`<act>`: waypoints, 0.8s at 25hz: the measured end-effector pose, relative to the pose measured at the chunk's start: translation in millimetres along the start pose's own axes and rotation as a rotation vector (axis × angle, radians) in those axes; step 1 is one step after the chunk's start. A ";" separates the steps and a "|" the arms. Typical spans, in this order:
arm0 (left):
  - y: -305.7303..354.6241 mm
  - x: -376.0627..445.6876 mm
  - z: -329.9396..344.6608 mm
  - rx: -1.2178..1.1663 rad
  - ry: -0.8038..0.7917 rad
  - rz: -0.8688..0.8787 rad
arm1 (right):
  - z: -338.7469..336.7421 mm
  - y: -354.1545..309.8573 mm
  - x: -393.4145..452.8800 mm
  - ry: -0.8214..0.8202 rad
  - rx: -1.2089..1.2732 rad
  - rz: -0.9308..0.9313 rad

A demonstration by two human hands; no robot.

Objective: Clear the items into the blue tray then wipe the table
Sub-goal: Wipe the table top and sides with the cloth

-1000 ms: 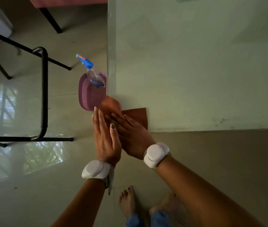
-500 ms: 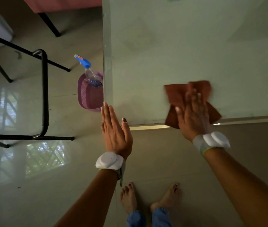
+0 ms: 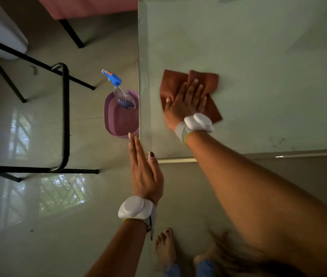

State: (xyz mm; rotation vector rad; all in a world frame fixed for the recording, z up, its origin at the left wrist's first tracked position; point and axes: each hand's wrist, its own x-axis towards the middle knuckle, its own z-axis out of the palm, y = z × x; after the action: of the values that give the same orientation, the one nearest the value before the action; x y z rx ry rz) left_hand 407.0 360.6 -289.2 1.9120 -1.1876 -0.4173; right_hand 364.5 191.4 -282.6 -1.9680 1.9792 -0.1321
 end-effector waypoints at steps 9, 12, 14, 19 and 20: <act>-3.4 -7.4 -6.0 -0.062 0.008 -0.074 | 19.8 7.6 -68.1 0.029 -0.128 -0.646; -1.1 -12.6 -7.7 0.010 -0.002 -0.076 | 20.7 33.7 -109.4 -0.014 -0.239 -0.828; 4.7 -17.1 -4.8 0.156 -0.021 -0.138 | 18.5 57.7 -119.0 -0.015 -0.295 -0.917; 23.4 -28.8 6.5 0.436 -0.114 -0.124 | -1.7 118.1 -118.4 -0.007 -0.253 -0.818; 28.3 -33.9 11.0 0.477 -0.138 -0.112 | -7.5 133.8 -116.8 -0.001 -0.233 -0.771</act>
State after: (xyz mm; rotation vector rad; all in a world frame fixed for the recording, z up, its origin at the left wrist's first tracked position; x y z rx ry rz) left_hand 366.6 378.4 -278.3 2.3981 -1.3644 -0.3506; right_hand 232.3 309.4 -295.8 -2.7778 1.1679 -0.0853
